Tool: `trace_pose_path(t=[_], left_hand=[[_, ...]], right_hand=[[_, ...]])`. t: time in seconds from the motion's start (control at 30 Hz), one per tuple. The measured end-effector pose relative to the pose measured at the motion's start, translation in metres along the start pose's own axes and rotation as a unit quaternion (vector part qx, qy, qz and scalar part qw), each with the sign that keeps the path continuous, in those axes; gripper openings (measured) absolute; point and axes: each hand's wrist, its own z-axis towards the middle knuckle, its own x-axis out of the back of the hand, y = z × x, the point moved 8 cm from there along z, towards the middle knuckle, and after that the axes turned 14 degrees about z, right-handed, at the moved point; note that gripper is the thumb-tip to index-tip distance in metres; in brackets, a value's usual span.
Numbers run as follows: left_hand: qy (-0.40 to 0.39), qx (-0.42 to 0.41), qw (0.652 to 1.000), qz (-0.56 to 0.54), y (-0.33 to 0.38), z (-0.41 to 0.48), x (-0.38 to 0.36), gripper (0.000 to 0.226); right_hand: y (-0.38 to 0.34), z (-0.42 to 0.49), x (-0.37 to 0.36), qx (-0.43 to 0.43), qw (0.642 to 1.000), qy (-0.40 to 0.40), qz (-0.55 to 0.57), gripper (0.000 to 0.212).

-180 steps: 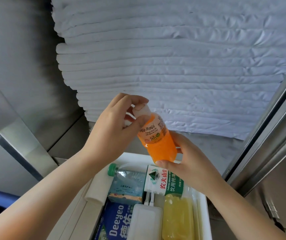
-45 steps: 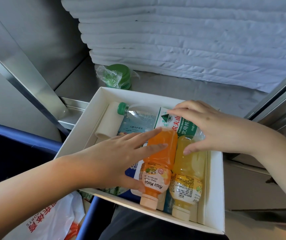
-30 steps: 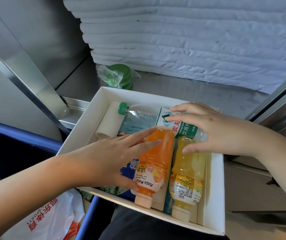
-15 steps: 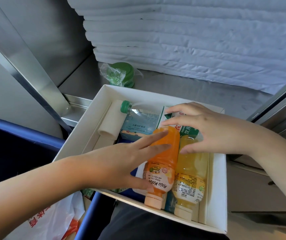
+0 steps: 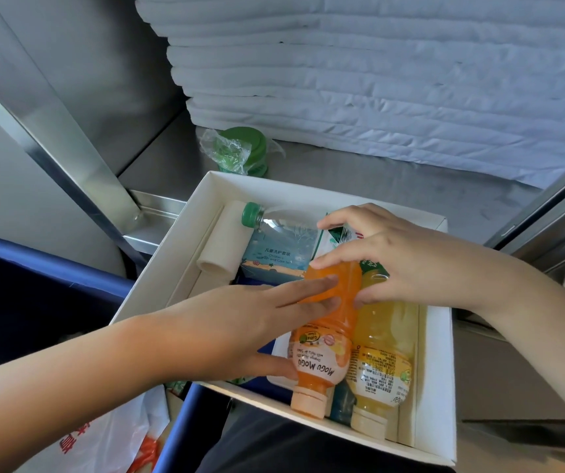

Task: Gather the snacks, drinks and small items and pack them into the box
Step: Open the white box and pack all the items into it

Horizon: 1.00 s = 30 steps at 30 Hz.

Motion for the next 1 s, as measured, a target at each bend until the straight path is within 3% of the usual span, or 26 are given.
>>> trace_pose_path(t=[0.23, 0.33, 0.43, 0.53, 0.8, 0.9, 1.0], left_hand=[[0.005, -0.008, 0.999, 0.045, -0.008, -0.001, 0.006, 0.076], [0.124, 0.014, 0.991, 0.039, -0.030, -0.009, 0.041, 0.061], [0.257, 0.101, 0.960, 0.053, -0.073, -0.020, 0.076, 0.045], [0.293, 0.211, 0.931, 0.048, -0.123, -0.019, 0.088, 0.043], [0.265, 0.330, 0.906, -0.020, -0.201, 0.019, 0.077, 0.043], [0.169, 0.382, 0.904, -0.091, -0.233, 0.039, 0.060, 0.059], [0.044, 0.424, 0.904, -0.039, -0.253, 0.055, 0.045, 0.080]], right_hand=[[0.004, -0.001, -0.001, 0.004, 1.000, 0.003, 0.012, 0.054], [0.008, -0.002, -0.002, 0.001, 0.999, -0.002, 0.034, 0.051], [0.010, -0.002, -0.004, 0.002, 0.999, -0.007, 0.047, 0.054], [0.011, -0.003, -0.004, 0.002, 0.999, -0.005, 0.053, 0.056], [0.013, -0.004, -0.005, -0.003, 0.998, 0.002, 0.055, 0.059], [0.012, -0.004, -0.005, 0.000, 0.999, 0.008, 0.051, 0.059], [0.013, -0.004, -0.004, -0.002, 0.999, 0.012, 0.053, 0.059]])
